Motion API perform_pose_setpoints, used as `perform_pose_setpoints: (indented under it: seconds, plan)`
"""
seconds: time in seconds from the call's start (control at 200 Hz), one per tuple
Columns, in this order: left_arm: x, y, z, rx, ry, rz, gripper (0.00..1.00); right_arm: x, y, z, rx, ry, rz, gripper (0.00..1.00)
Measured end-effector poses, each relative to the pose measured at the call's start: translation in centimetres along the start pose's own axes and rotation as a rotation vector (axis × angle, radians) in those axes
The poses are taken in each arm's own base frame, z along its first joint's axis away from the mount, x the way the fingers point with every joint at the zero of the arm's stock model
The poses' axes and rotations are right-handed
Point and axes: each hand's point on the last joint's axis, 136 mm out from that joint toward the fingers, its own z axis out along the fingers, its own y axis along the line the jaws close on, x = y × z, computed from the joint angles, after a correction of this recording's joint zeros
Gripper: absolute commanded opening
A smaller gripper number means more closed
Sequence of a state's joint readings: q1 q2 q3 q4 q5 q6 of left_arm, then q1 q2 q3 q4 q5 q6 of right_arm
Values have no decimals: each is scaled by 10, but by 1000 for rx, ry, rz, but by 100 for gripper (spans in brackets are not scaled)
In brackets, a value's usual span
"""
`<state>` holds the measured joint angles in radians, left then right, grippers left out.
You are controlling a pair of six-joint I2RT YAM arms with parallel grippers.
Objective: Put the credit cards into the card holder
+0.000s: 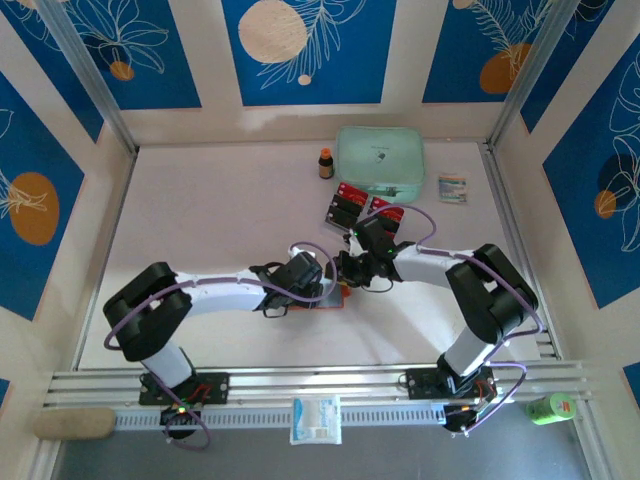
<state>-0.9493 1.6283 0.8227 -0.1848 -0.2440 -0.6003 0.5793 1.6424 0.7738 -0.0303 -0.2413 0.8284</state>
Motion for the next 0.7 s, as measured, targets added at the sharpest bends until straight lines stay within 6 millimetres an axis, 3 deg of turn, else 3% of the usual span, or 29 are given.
perform_pose_setpoints:
  seconds: [0.215, 0.7]
  plan:
    - [-1, -1, 0, 4, -6, -1, 66, 1, -3, 6, -4, 12, 19, 37]
    - [-1, -1, 0, 4, -7, -1, 67, 5, 3, 10, -50, 45, 29, 36]
